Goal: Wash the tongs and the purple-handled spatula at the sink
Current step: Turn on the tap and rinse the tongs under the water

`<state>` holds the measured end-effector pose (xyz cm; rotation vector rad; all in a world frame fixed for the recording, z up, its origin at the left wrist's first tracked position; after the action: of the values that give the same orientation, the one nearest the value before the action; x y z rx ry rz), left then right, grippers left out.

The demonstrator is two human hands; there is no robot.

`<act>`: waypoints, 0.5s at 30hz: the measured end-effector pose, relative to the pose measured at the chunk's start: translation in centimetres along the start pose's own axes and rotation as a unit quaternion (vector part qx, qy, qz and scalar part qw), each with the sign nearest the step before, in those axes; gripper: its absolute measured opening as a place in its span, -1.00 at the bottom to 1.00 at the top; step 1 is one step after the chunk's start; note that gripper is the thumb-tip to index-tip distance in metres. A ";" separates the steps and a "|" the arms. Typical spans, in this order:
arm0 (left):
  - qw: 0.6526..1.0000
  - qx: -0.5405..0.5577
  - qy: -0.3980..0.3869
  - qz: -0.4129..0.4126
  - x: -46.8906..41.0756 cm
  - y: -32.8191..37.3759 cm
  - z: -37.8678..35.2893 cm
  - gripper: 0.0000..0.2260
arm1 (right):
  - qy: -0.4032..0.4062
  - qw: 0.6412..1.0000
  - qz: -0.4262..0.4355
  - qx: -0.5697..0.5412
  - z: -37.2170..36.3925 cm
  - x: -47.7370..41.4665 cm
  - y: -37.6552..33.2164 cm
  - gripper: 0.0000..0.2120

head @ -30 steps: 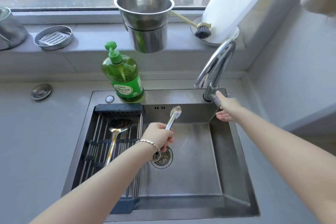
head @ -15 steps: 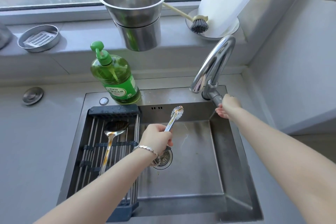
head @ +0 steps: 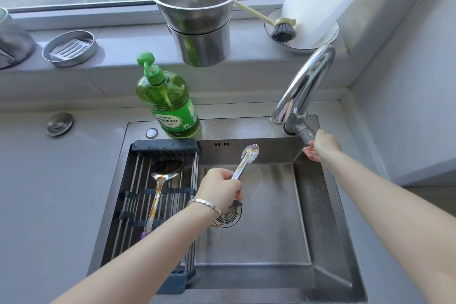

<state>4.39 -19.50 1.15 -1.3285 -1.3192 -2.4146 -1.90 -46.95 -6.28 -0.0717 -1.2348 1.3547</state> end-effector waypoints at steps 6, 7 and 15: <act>1.000 -0.010 0.007 0.007 -0.4 -0.7 0.2 -0.84 | -0.011 1.000 -0.006 -0.020 -0.1 0.7 0.1 -0.61; 1.000 -0.011 0.007 0.006 -0.4 -0.7 0.2 -0.84 | -0.027 0.999 -0.014 -0.033 -0.3 1.2 0.1 -0.58; 1.000 -0.013 0.006 -0.024 0.3 -1.2 -0.7 -0.85 | -0.320 0.929 0.049 -0.181 -8.6 13.5 0.1 -0.95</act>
<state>3.22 -19.13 0.43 -1.3011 -1.3372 -2.4755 0.40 -31.76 -1.71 0.0594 -2.0519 1.2563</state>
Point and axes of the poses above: each hand's wrist, its own x-axis away from the middle knuckle, its own z-axis out of the back of the hand, y = z × x, the point moved 8 cm from there along -x, towards the middle knuckle, and after that the axes turned 6 degrees about z, right-handed, at the moved point
